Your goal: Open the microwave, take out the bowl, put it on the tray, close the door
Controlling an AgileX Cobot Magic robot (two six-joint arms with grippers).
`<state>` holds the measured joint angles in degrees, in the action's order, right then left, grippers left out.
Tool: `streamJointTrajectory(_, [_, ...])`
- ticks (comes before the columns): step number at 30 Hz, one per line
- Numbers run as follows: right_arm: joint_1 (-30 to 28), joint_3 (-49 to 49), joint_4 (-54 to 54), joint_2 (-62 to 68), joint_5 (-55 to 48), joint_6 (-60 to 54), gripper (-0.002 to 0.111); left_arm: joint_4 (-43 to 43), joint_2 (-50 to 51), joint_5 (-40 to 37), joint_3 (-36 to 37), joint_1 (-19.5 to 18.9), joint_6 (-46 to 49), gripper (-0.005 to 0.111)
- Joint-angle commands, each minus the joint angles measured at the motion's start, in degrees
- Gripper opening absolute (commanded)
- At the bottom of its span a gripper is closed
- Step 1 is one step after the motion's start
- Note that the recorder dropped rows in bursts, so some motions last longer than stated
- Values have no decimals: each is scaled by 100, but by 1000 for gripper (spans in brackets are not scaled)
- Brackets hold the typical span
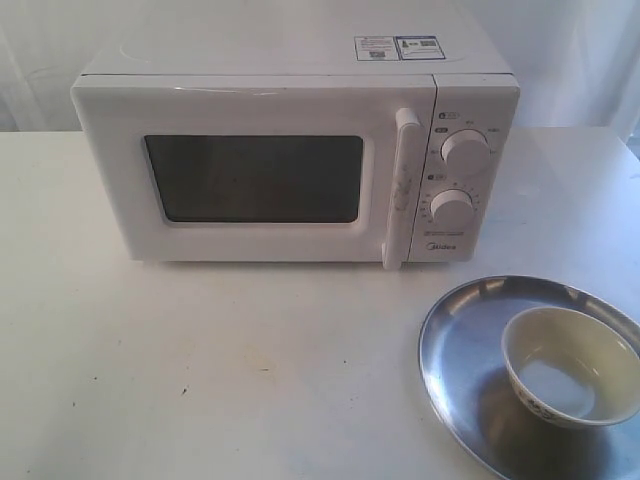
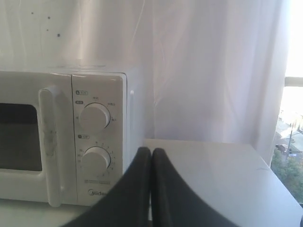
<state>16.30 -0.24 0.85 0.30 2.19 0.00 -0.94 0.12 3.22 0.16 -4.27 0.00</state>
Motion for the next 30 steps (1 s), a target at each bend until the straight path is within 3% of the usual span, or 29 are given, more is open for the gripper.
streamJointTrajectory(1, [-27, 24, 279, -30, -187, -273, 0, 44, -12, 22, -16, 7, 0, 0])
streamJointTrajectory(30, [-3, 24, -85, -30, -219, 89, 0, 44, -12, 22, -16, 7, 0, 0])
